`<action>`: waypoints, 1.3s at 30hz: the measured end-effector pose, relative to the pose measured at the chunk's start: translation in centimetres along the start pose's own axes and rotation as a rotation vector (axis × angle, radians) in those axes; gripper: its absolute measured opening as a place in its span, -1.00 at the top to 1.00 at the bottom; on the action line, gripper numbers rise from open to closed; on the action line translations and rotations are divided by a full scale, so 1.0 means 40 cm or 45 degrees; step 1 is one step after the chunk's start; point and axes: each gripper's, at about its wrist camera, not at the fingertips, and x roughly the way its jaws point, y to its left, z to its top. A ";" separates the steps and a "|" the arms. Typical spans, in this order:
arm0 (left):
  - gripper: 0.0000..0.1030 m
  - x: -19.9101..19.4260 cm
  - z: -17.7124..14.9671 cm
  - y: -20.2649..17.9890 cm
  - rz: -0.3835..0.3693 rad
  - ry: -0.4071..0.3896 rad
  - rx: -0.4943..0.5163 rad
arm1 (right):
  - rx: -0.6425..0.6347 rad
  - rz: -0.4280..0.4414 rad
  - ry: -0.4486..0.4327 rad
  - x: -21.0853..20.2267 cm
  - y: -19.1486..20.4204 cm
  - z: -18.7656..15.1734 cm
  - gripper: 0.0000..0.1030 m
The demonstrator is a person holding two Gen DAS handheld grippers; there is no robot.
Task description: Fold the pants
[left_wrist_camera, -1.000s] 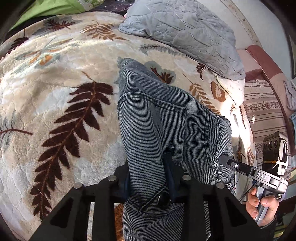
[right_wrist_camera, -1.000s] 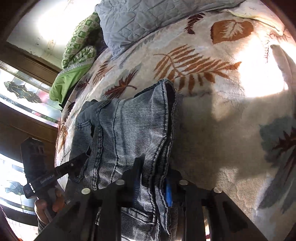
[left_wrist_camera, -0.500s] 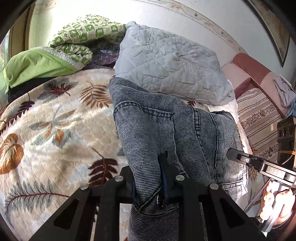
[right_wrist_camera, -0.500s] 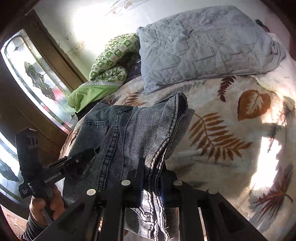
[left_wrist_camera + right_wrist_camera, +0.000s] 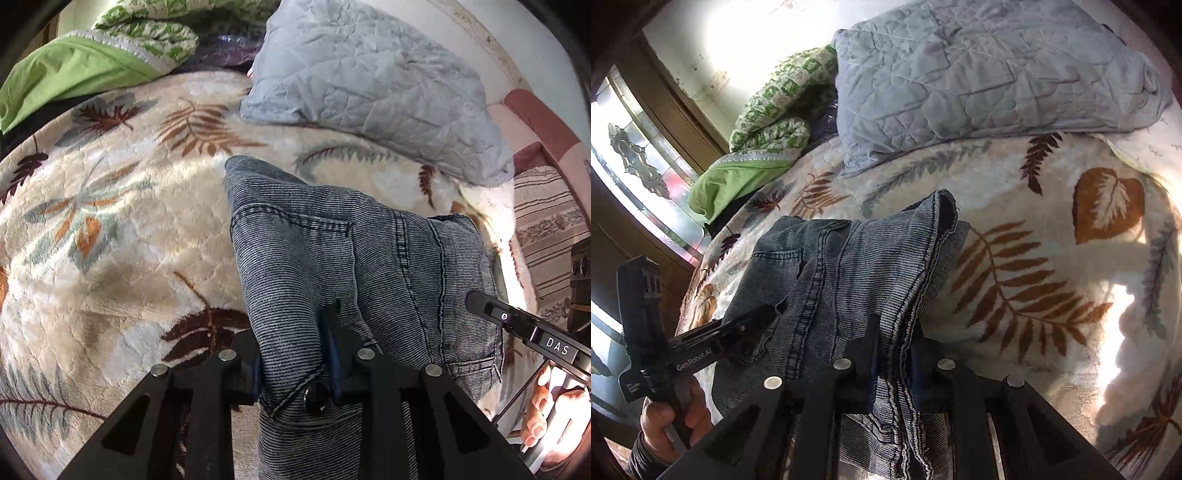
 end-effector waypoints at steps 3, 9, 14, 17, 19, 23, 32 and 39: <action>-0.29 -0.008 -0.013 0.015 0.069 -0.036 -0.025 | 0.035 -0.095 0.065 0.052 -0.040 -0.023 0.32; -0.49 -0.149 -0.048 -0.008 0.121 -0.169 0.006 | -0.019 -0.123 -0.079 -0.056 -0.007 -0.049 -0.01; -0.63 -0.203 -0.118 -0.038 0.188 -0.189 0.016 | -0.074 -0.173 -0.136 -0.113 0.059 -0.142 -0.16; -0.68 -0.166 -0.160 -0.060 0.173 -0.127 0.063 | -0.093 -0.229 -0.056 -0.064 0.060 -0.200 -0.20; -0.78 -0.112 -0.179 -0.068 0.250 -0.041 0.072 | -0.074 -0.282 0.034 -0.011 0.040 -0.221 -0.39; -0.78 -0.153 -0.192 -0.058 0.239 -0.086 -0.013 | 0.034 -0.267 0.034 -0.068 0.023 -0.218 -0.45; -0.80 -0.334 -0.259 -0.125 0.297 -0.329 0.096 | -0.119 -0.256 -0.227 -0.314 0.116 -0.293 -0.73; -0.80 -0.418 -0.300 -0.145 0.348 -0.432 0.117 | -0.262 -0.356 -0.215 -0.317 0.170 -0.365 -0.82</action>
